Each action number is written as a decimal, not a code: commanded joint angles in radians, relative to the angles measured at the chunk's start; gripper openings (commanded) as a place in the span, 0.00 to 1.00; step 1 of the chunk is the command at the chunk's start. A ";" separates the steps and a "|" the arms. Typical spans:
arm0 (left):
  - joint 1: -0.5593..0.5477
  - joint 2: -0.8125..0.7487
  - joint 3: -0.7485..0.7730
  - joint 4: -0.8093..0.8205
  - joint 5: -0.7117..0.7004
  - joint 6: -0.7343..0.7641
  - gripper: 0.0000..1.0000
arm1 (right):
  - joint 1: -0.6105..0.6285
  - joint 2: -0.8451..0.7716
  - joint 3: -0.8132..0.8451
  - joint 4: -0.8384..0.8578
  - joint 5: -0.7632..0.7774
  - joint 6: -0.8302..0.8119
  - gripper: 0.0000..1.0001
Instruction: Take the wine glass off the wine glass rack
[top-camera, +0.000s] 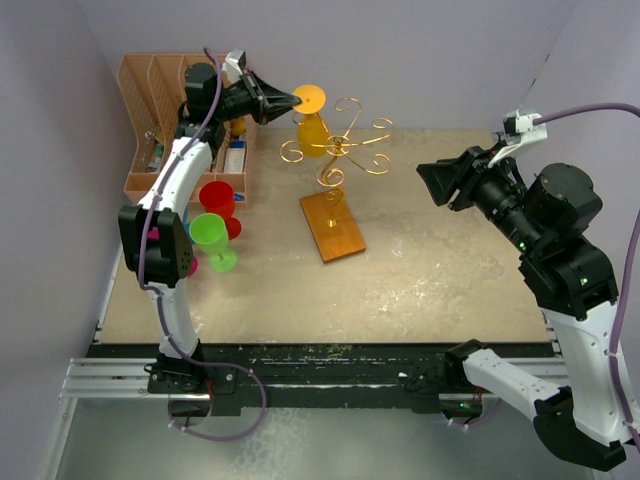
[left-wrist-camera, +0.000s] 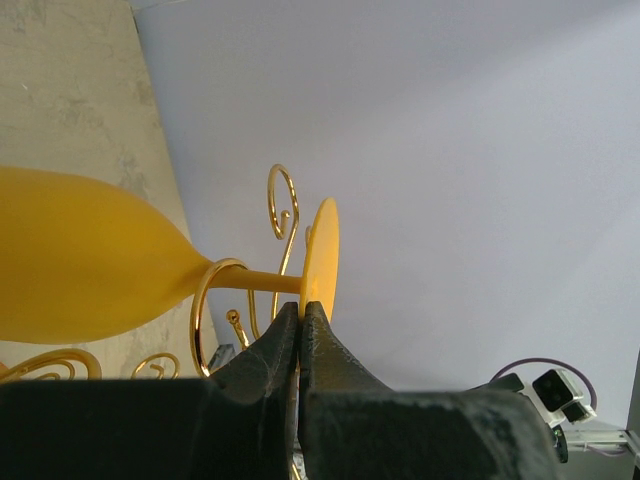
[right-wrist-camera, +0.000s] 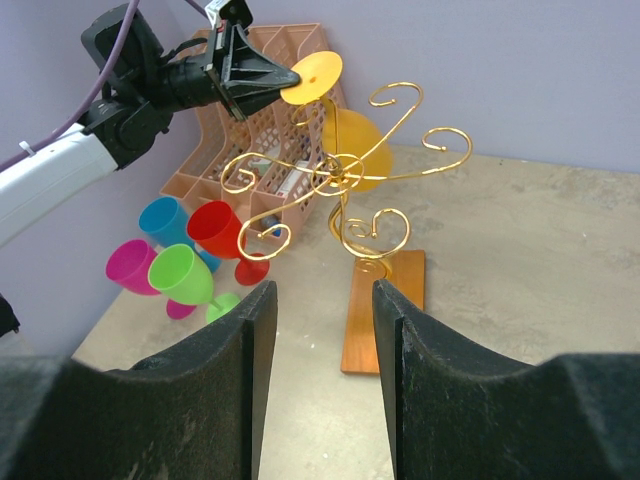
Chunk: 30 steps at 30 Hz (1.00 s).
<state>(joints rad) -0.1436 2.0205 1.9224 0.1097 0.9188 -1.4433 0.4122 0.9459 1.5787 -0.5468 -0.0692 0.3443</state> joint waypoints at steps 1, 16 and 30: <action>-0.001 -0.004 0.066 0.035 -0.037 0.037 0.00 | 0.002 -0.010 -0.008 0.056 0.007 -0.010 0.46; -0.031 0.056 0.149 0.001 -0.008 0.024 0.00 | 0.002 -0.017 -0.011 0.050 0.020 -0.017 0.46; 0.030 -0.236 -0.245 0.026 -0.006 0.119 0.00 | 0.002 -0.017 -0.037 0.063 0.009 -0.011 0.46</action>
<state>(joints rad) -0.1558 1.9076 1.7535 0.0631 0.9089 -1.3643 0.4122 0.9398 1.5459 -0.5327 -0.0689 0.3435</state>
